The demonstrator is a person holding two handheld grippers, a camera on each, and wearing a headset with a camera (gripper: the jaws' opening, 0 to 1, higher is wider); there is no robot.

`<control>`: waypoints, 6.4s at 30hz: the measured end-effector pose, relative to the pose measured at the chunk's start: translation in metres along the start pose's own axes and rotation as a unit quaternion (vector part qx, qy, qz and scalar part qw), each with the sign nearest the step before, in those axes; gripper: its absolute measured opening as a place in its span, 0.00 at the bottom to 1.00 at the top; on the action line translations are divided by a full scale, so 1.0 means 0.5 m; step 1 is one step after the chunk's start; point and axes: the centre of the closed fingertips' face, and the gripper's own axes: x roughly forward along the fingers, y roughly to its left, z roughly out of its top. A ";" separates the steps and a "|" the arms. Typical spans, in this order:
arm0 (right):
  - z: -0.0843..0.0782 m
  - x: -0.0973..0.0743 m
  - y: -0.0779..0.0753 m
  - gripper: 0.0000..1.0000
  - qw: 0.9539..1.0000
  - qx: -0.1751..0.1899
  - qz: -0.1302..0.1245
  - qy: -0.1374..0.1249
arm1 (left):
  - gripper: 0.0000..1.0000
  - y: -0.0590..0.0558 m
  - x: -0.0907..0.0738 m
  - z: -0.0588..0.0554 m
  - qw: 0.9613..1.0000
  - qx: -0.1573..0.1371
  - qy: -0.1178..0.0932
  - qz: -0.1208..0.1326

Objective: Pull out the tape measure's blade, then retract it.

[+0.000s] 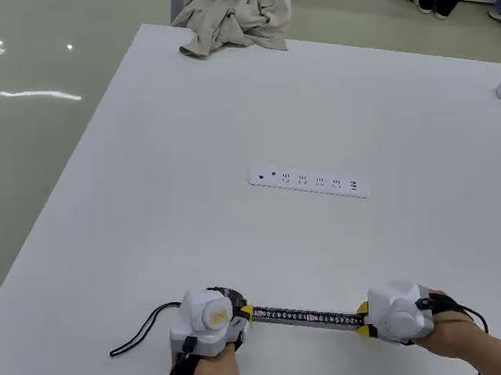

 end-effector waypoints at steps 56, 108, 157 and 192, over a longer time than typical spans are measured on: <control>0.123 0.047 0.016 0.13 0.999 -0.026 0.003 -0.033 | 0.61 -0.003 -0.004 -0.003 1.000 0.021 0.013 -0.019; 0.231 0.091 0.017 0.13 0.998 -0.033 -0.005 -0.058 | 0.61 -0.003 -0.001 -0.004 0.999 0.025 0.017 -0.026; 0.329 0.124 0.016 0.13 0.996 -0.019 0.003 -0.087 | 0.61 -0.004 -0.001 -0.005 0.999 0.030 0.020 -0.031; 0.357 0.136 0.011 0.13 0.990 0.052 0.014 -0.133 | 0.61 -0.004 -0.002 -0.004 0.999 0.033 0.016 -0.030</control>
